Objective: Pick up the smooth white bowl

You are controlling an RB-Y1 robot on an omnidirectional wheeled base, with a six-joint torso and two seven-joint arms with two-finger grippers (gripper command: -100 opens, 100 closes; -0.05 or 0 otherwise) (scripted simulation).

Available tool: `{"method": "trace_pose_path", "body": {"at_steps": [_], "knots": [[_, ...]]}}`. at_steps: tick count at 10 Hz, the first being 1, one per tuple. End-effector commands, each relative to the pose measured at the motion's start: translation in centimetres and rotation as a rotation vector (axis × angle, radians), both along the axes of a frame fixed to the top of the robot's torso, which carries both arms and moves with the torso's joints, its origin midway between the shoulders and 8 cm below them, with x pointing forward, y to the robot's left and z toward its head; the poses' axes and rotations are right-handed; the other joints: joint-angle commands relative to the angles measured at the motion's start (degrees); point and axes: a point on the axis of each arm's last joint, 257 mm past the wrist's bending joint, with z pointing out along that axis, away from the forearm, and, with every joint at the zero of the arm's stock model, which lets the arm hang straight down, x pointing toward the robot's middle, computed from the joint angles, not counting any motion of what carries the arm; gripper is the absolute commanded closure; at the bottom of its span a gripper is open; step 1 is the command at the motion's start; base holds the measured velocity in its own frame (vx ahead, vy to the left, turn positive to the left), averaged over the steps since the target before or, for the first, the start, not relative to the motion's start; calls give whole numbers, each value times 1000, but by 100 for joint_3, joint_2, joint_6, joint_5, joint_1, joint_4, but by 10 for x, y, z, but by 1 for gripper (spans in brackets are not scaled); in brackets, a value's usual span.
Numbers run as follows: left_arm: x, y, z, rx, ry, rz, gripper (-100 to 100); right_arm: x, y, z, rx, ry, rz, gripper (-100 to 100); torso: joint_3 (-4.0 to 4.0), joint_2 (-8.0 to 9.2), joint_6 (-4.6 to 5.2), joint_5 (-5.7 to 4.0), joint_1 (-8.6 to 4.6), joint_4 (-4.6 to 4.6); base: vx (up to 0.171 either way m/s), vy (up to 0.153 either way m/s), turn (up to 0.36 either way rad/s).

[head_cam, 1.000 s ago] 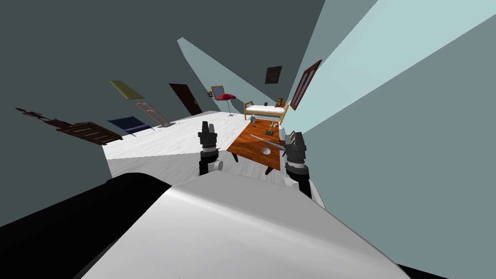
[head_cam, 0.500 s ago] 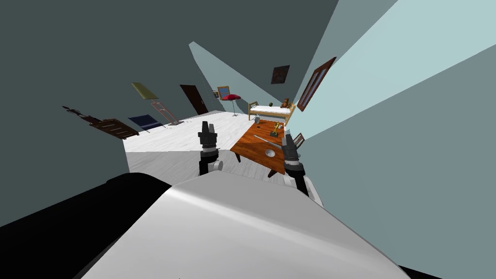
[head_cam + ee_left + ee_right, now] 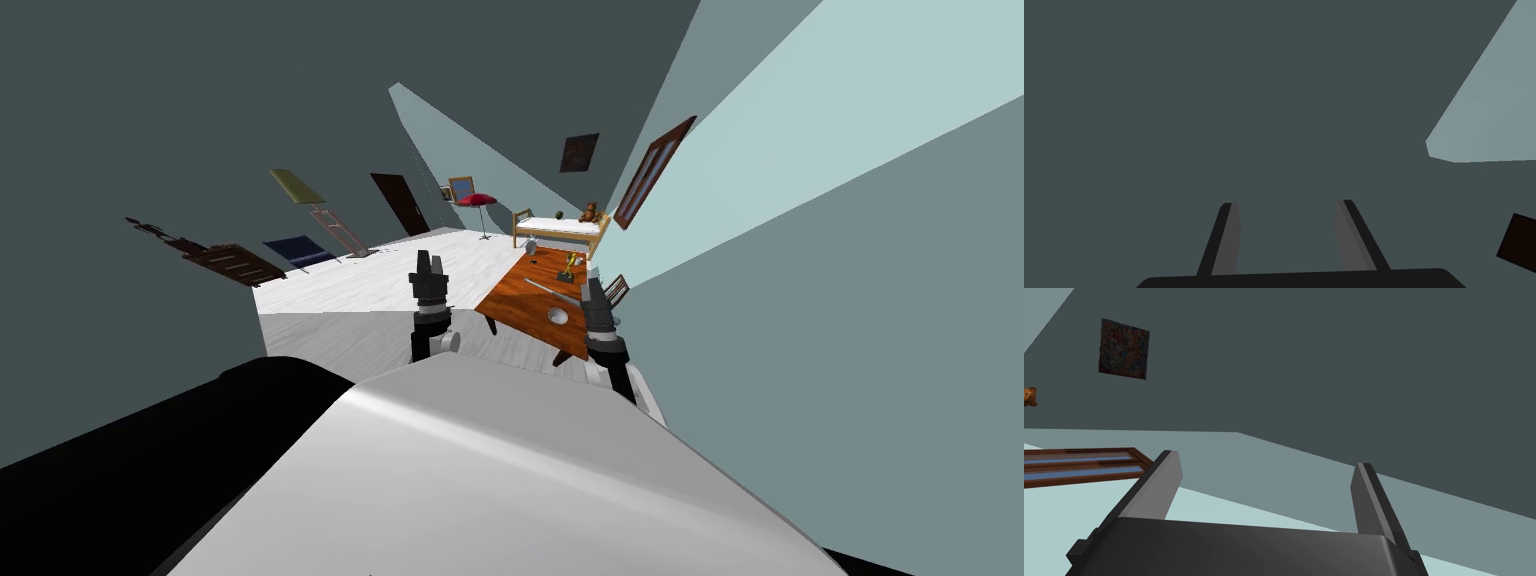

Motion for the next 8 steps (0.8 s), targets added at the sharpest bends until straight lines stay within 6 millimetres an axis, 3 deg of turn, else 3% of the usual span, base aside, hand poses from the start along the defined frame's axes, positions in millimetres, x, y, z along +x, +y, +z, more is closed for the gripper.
{"method": "trace_pose_path", "body": {"at_steps": [1,3,8], "knots": [[0,0,0,0,0,0,0,0,0,0,0,0,0,-100,0,0,0,0,0,0,-8,-10,-29],[0,0,0,0,0,0,0,0,0,0,0,0,0,-100,3,5,0,-2,-8,1,-4,-7,-19],[0,0,0,0,0,0,0,26,4,-64,-180,116,-36,-100,-7,-12,-2,2,10,-3,34,33,138]]}}
